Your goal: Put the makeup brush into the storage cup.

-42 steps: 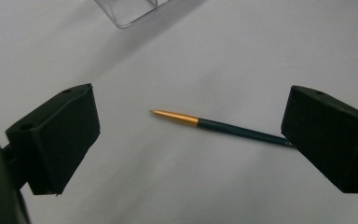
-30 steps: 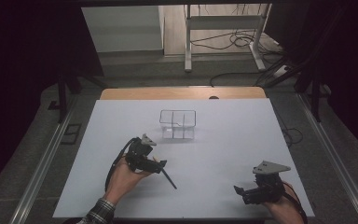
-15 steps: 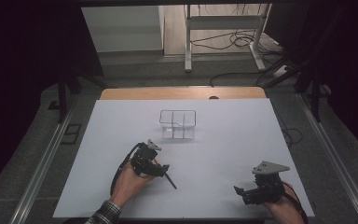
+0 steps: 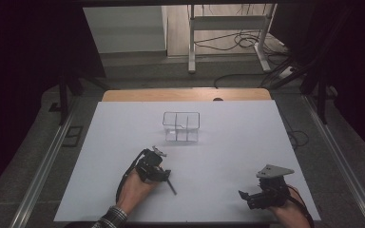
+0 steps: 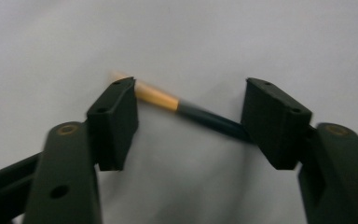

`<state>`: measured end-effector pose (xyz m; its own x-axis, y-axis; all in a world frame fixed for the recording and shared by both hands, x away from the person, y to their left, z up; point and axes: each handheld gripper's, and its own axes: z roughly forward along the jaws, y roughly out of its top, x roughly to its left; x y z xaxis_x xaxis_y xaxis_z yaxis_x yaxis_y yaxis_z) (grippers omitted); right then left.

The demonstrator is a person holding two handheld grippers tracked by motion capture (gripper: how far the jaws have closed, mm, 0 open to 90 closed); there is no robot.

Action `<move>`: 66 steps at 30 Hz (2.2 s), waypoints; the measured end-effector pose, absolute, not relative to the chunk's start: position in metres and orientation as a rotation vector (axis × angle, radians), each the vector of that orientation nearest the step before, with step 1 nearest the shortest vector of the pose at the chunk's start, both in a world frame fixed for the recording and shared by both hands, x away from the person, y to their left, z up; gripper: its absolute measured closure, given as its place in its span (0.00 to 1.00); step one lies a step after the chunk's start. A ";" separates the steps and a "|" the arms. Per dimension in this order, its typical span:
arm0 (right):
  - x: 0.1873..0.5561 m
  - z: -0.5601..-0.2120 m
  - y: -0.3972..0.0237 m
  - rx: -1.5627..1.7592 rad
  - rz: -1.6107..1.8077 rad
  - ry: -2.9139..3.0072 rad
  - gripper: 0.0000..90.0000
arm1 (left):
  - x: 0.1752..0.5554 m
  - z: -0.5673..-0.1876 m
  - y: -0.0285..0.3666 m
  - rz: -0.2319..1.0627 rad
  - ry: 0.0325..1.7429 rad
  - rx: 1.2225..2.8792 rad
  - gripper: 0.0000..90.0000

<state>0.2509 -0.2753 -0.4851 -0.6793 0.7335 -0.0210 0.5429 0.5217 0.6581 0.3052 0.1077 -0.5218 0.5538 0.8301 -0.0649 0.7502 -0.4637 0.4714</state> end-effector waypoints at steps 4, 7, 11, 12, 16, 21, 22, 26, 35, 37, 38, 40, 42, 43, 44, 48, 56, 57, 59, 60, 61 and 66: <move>0.251 -0.485 -0.276 1.069 0.910 2.470 0.01 | 0.304 -0.518 0.109 0.222 1.293 2.352 0.73; 0.251 -0.485 -0.275 1.071 0.907 2.473 0.01 | 0.305 -0.517 0.111 0.195 1.293 2.357 0.93; 0.251 -0.486 -0.275 1.068 0.901 2.478 0.01 | 0.308 -0.517 0.113 0.165 1.283 2.360 0.93; 0.251 -0.486 -0.275 1.068 0.901 2.479 0.01 | 0.308 -0.517 0.114 0.161 1.278 2.361 0.93; 0.251 -0.486 -0.275 1.069 0.903 2.480 0.01 | 0.310 -0.517 0.116 0.138 1.263 2.359 0.93; 0.251 -0.486 -0.275 1.069 0.904 2.481 0.01 | 0.309 -0.513 0.120 0.155 1.244 2.348 0.93; 0.251 -0.486 -0.275 1.069 0.903 2.480 0.01 | 0.309 -0.511 0.121 0.160 1.239 2.342 0.93; 0.251 -0.486 -0.275 1.068 0.903 2.482 0.01 | 0.308 -0.506 0.123 0.176 1.219 2.319 0.93; 0.251 -0.486 -0.274 1.065 0.905 2.485 0.02 | 0.305 -0.500 0.124 0.190 1.175 2.291 0.93; 0.251 -0.487 -0.274 1.065 0.904 2.486 0.02 | 0.305 -0.498 0.125 0.188 1.163 2.287 0.93; 0.251 -0.487 -0.274 1.065 0.904 2.487 0.02 | 0.304 -0.498 0.126 0.187 1.160 2.283 0.93; 0.251 -0.487 -0.274 1.064 0.903 2.487 0.02 | 0.304 -0.496 0.127 0.187 1.156 2.269 0.93; 0.251 -0.487 -0.274 1.064 0.902 2.489 0.02 | 0.303 -0.495 0.128 0.181 1.147 2.262 0.93; 0.251 -0.487 -0.274 1.063 0.902 2.489 0.02 | 0.303 -0.494 0.128 0.185 1.148 2.251 0.93; 0.251 -0.487 -0.274 1.062 0.902 2.489 0.02 | 0.303 -0.493 0.129 0.186 1.142 2.248 0.93; 0.251 -0.487 -0.274 1.061 0.902 2.489 0.02 | 0.302 -0.490 0.132 0.178 1.126 2.228 0.93; 0.251 -0.487 -0.274 1.055 0.903 2.494 0.02 | 0.298 -0.483 0.137 0.207 1.076 2.195 0.93; 0.251 -0.487 -0.274 1.054 0.903 2.495 0.02 | 0.298 -0.482 0.137 0.211 1.071 2.190 0.93; 0.251 -0.487 -0.274 1.053 0.902 2.496 0.02 | 0.297 -0.480 0.138 0.224 1.060 2.178 0.93; 0.251 -0.487 -0.274 1.053 0.902 2.496 0.02 | 0.296 -0.479 0.139 0.231 1.057 2.169 0.93; 0.251 -0.487 -0.274 1.053 0.903 2.496 0.02 | 0.296 -0.478 0.139 0.239 1.055 2.161 0.93; 0.251 -0.487 -0.274 1.051 0.906 2.498 0.02 | 0.294 -0.475 0.142 0.259 1.037 2.125 0.93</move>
<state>0.2507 -0.2737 -0.4873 -0.6948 0.7190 -0.0166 0.5414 0.5380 0.6461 0.2941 0.1416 -0.4748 0.6524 0.7461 -0.1332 0.5954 -0.3958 0.6992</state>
